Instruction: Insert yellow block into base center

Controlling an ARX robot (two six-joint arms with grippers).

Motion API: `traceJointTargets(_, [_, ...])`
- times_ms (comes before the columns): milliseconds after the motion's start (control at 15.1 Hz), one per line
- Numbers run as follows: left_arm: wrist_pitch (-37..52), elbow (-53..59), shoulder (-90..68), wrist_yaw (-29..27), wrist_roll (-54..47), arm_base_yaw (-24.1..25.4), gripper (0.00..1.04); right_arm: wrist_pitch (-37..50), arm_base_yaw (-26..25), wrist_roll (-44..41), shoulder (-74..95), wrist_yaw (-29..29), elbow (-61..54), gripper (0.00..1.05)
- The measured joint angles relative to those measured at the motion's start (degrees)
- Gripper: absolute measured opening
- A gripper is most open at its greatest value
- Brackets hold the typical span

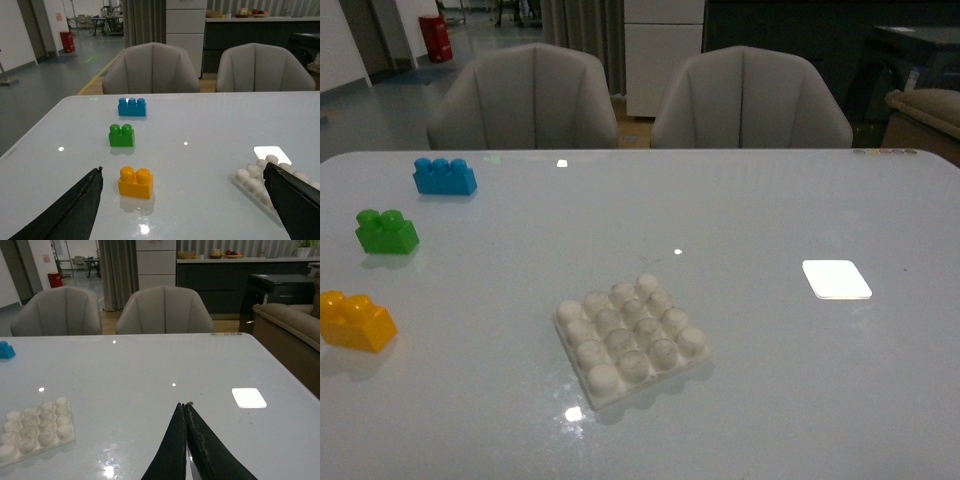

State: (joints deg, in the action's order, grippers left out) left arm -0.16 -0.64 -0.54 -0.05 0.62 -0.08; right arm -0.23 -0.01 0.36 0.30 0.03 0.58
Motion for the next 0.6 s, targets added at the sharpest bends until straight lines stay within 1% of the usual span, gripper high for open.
traceJointTargets(463, [0.0,0.0,0.0,0.0,0.0,0.0,0.98,0.0,0.0,0.0,0.0,0.0,0.0,0.02])
traceJointTargets(529, [0.0,0.0,0.0,0.0,0.0,0.0,0.98,0.0,0.0,0.0,0.0,0.0,0.0,0.06])
traceJointTargets(595, [0.0,0.0,0.0,0.0,0.0,0.0,0.98,0.0,0.0,0.0,0.0,0.0,0.0,0.18])
